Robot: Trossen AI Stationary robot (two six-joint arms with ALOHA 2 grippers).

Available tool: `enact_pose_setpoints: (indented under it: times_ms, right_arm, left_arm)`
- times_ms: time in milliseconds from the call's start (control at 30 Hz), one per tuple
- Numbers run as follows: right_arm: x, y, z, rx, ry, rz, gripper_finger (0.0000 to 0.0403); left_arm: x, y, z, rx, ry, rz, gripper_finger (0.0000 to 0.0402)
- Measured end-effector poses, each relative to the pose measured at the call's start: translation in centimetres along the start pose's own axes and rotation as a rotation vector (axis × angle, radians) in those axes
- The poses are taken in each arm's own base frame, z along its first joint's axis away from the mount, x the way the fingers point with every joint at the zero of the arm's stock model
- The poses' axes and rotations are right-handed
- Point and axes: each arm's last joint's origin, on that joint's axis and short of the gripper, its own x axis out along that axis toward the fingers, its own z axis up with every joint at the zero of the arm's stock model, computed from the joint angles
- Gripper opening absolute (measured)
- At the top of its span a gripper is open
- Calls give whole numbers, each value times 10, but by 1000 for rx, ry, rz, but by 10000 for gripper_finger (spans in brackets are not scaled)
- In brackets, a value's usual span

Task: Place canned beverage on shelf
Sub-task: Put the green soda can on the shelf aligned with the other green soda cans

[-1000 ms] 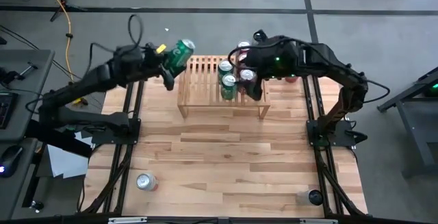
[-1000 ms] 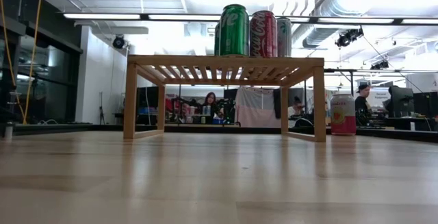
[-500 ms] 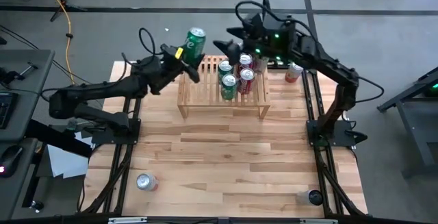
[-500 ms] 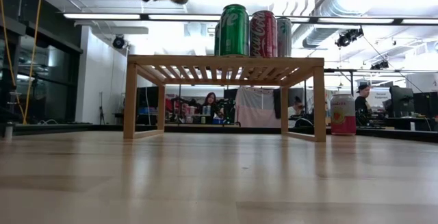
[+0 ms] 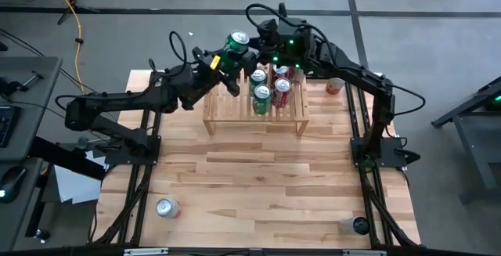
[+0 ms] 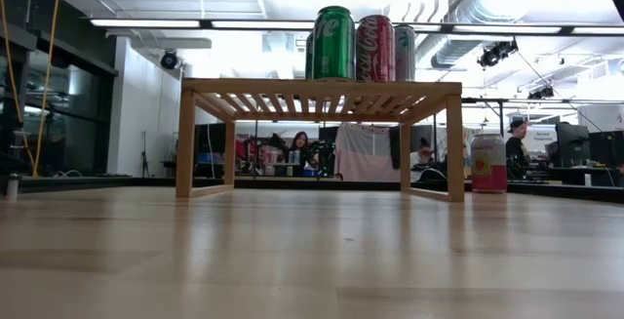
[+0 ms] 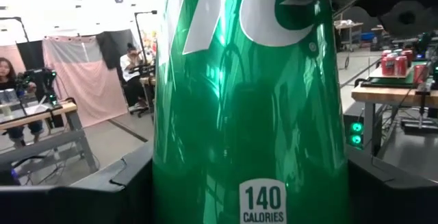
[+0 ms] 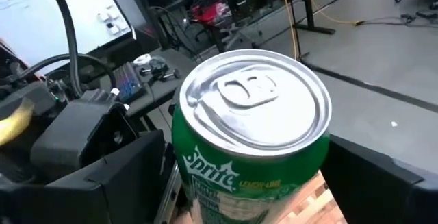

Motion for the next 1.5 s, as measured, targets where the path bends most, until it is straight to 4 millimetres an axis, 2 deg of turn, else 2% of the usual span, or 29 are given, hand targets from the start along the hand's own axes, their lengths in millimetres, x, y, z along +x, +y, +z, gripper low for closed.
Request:
enact_pose_setpoints:
  times_ms: [333, 567, 933, 1000, 1100, 1167, 1333, 1500]
  right_arm:
    - [1, 0, 5, 28, -43, 28, 351]
    - [1, 2, 4, 42, -46, 27, 291]
    - [1, 3, 4, 29, -45, 28, 291]
    - [1, 3, 4, 22, -45, 29, 291]
    - [2, 4, 2, -9, -23, 57, 291]
    - [2, 4, 2, -12, -25, 53, 291]
    - [2, 2, 3, -40, -26, 43, 291]
    - [-10, -5, 15, -103, -22, 5, 291]
  left_arm:
    - [-2, -4, 1, -8, -4, -18, 280]
    - [-3, -4, 2, -12, -8, -24, 280]
    - [-3, -5, 1, -8, -8, -41, 280]
    - [-3, -5, 1, -6, -7, -39, 301]
    - [-3, -6, 1, -10, -8, -60, 359]
    - [-3, -6, 1, -8, -7, -64, 384]
    - [-4, -6, -4, -15, 39, -65, 384]
    - [-13, 0, -9, -46, 150, -80, 386]
